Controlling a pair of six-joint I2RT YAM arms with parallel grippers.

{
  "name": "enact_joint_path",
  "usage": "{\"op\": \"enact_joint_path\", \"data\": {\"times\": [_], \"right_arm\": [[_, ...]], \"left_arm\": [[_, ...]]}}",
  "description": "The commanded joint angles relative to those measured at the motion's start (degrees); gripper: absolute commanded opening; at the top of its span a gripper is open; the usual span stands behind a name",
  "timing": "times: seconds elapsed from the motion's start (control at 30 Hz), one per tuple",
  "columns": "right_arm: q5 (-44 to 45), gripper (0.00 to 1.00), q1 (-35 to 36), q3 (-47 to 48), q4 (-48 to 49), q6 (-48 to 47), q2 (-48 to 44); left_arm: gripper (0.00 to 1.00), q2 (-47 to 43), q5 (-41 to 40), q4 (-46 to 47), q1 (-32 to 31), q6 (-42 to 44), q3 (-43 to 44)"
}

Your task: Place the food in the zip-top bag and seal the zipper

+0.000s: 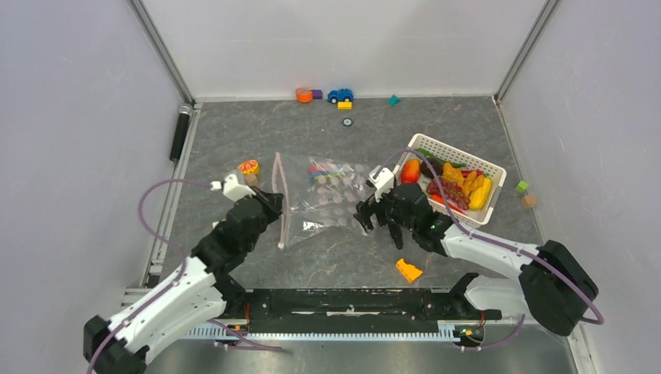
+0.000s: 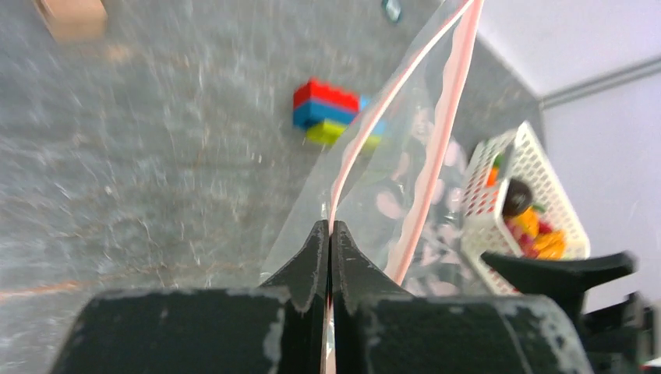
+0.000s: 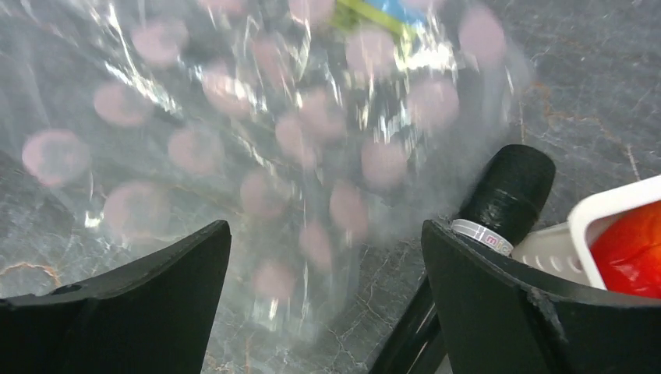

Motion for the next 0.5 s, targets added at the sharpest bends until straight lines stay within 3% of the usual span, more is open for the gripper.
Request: {"op": "enact_joint_path", "data": {"times": [0.0,0.07,0.23,0.37,0.47], "right_arm": [[1.2,0.98,0.1,-2.1,3.8,0.1,-6.4],[2.0,0.98,0.1,-4.0,5.9,0.8,-9.6],[5.3,0.98,0.1,-8.9,11.3,1.5,-16.8],[9.0,0.98,0.1,-11.6,14.1,2.1,-19.9],[10.5,0.98,0.2,-11.6,13.5,2.2,-20.3]], "left_arm": [[0.02,-6.2,-15.2,-23.6,0.2,5.0,15.2],[0.02,-6.0,-20.8,-35.7,0.1,3.1,23.5],[0.02,-3.9,-27.6,-51.9,0.2,2.1,39.9],[0.02,0.7,-27.7,-53.0,0.1,4.1,47.6],[0.02,7.5,-21.0,-46.7,0.1,11.4,49.7]]}}
